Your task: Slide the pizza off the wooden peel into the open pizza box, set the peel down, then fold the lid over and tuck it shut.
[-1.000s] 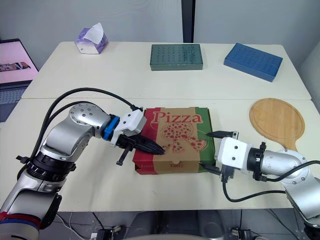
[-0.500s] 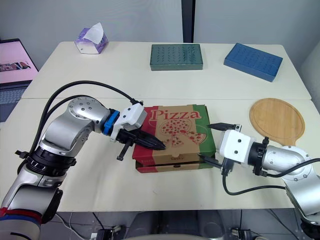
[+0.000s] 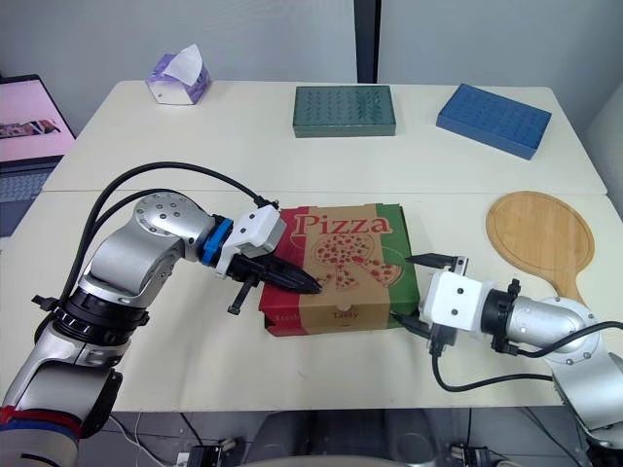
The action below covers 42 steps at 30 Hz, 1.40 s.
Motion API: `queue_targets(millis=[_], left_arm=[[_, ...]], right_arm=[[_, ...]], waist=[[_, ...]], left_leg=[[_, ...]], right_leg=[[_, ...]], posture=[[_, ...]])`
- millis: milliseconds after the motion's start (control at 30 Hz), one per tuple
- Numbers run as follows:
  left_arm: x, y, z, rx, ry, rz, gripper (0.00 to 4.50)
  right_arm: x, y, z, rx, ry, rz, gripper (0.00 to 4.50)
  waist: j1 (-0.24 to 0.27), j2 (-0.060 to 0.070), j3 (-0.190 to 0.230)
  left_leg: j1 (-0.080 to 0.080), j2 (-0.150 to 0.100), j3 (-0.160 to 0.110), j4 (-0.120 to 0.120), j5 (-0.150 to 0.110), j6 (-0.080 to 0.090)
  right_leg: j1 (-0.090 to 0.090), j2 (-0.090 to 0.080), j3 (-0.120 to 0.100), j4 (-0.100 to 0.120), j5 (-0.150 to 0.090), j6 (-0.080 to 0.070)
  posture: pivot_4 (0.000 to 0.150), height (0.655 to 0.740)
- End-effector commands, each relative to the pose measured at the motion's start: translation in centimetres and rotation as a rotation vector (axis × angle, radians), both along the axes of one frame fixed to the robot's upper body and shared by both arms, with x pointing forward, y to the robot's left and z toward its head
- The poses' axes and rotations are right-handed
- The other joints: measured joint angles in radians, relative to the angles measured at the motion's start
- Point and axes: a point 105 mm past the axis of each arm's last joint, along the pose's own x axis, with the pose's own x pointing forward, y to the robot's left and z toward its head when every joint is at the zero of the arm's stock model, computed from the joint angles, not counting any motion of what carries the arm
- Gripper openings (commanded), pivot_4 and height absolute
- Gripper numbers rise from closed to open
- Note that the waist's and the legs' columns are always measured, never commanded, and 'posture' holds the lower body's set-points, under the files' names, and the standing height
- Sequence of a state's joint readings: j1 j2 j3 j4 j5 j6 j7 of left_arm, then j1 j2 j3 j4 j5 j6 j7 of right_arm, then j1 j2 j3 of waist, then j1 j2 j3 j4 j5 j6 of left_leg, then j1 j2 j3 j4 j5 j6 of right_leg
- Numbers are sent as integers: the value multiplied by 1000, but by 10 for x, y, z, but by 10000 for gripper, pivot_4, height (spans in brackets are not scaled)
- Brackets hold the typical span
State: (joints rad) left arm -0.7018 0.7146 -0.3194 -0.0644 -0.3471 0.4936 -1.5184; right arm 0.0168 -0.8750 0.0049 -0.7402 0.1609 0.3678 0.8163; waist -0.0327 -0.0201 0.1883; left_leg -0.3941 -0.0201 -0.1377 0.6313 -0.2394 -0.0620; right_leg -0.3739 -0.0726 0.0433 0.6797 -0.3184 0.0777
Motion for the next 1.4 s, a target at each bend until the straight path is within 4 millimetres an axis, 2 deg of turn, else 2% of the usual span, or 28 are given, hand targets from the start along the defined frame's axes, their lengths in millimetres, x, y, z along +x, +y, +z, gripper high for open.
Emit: queue_targets(millis=[33, 267, 667, 833, 967, 1100, 1167, 1233, 1333, 1400], left_arm=[[-2, -2, 8, -13, -20, -21, 0], [-2, -2, 8, -12, -19, -25, 0], [-2, -1, -4, 31, -30, -30, 0], [-2, 2, -9, 56, -45, -36, 0], [-2, 2, -10, 54, -43, -37, 0], [-2, 2, -9, 48, -45, -33, 0], [-2, 1, -8, 42, -46, -30, 0], [-1, 0, -6, 35, -50, -27, 0], [0, 1, -1, 24, -58, -15, 0], [0, 3, 2, 18, -64, -7, 0]], right_arm=[[4, 8, 15, 13, -112, 20, 44614], [12, 13, 29, 46, -180, 13, 44614], [4, 11, -1, -11, -79, 5, 44614], [4, 10, -3, -15, -74, -7, 44614], [-2, 12, 3, 58, -25, -1, 44614], [-22, 14, 16, 209, 203, 35, 44614], [-21, 15, 21, 244, 237, 34, 44614], [-8, 16, 22, 256, 207, -11, 44614], [11, 20, 7, 259, 218, -73, 39414], [17, 22, 0, 256, 231, -88, 32675]], waist=[[-1, 0, 0], [-2, 0, 0], [-1, 0, 0], [-1, 0, 0], [-1, 0, 0], [0, 0, 0], [-1, 0, 0], [-2, 0, 0], [-2, 0, 0], [-2, 0, 0]], left_leg=[[0, 0, 0, 0, 0, 0], [0, 0, 0, 0, 0, 0], [0, 0, 0, 0, 0, 0], [0, 0, 0, 0, 0, 0], [0, 0, 0, 0, 0, 0], [0, 0, 0, 0, 0, 0], [0, 0, -1, 0, 0, 0], [1, 0, 0, 0, 0, 0], [1, 0, -1, 0, 0, 0], [1, 0, 0, 0, 0, 0]], right_leg=[[0, 0, 0, 0, 0, 0], [0, 0, 0, 0, 0, 0], [0, 0, 0, 0, 0, 0], [0, 0, 0, 0, 0, 0], [0, 0, 0, 0, 0, 0], [0, 0, 0, 0, 0, 0], [1, 0, 0, 0, 0, 0], [1, 0, 0, 0, 0, 0], [0, 0, 0, 0, 0, 0], [0, 0, 0, 0, 0, 0]], posture=[[1500, 7400], [1500, 7400], [1500, 7400], [1500, 7400], [1500, 7400], [1500, 7400], [1500, 7400], [1500, 7400], [1500, 7400], [1500, 7400]])
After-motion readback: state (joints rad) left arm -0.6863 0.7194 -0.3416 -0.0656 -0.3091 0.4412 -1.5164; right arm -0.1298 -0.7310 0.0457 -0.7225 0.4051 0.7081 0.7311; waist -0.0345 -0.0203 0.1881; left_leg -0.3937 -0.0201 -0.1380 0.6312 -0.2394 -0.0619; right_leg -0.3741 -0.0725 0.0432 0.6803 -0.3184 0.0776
